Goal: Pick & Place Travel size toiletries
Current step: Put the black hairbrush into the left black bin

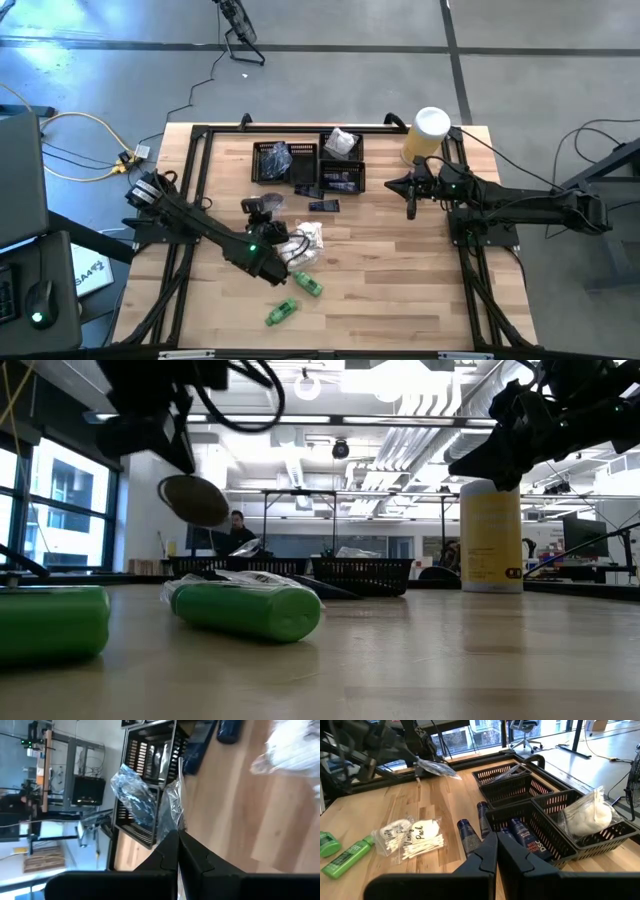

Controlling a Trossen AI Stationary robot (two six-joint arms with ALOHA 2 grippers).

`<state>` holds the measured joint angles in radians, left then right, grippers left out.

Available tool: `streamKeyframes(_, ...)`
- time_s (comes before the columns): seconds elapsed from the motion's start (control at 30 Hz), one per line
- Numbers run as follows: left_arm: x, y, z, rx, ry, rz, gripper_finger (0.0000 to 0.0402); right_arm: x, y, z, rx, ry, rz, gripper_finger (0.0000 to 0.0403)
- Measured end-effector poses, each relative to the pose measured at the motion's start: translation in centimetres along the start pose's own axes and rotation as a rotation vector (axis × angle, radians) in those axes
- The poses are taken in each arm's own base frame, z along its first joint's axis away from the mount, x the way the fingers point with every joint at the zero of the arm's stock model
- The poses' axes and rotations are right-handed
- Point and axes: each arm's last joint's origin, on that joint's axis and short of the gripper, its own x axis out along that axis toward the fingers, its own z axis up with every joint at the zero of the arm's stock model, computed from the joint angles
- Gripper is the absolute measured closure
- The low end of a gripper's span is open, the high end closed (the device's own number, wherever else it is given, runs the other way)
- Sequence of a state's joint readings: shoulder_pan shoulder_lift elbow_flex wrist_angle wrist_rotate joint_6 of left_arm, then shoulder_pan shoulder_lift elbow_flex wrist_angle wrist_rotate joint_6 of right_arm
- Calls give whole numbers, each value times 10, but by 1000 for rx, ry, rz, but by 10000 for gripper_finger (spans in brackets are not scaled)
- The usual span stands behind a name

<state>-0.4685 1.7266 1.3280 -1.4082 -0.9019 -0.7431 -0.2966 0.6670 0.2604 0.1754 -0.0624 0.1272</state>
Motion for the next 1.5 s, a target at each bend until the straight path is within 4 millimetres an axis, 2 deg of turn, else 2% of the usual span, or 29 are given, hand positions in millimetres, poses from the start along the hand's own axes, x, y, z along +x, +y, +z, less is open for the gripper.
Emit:
streamKeyframes(0.27,22,19,13,37,38,7,401,0,0,0,0,2,0,400)
streamKeyframes(0.53,39,22,30,77,4,-33,401,0,0,-1,0,7,-1,400)
streamKeyframes(0.83,41,30,33,86,25,-176,401,0,0,-1,0,12,-2,401)
streamKeyframes(1.03,35,21,37,61,6,-335,401,0,0,-1,0,15,-2,401)
streamKeyframes(1.13,31,14,32,51,8,-362,401,0,0,-1,0,15,-2,401)
streamKeyframes(1.27,35,5,18,-22,62,-341,401,0,0,-2,0,17,-2,401)
streamKeyframes(1.5,50,-12,5,-81,40,-333,401,0,0,-3,2,30,-6,401)
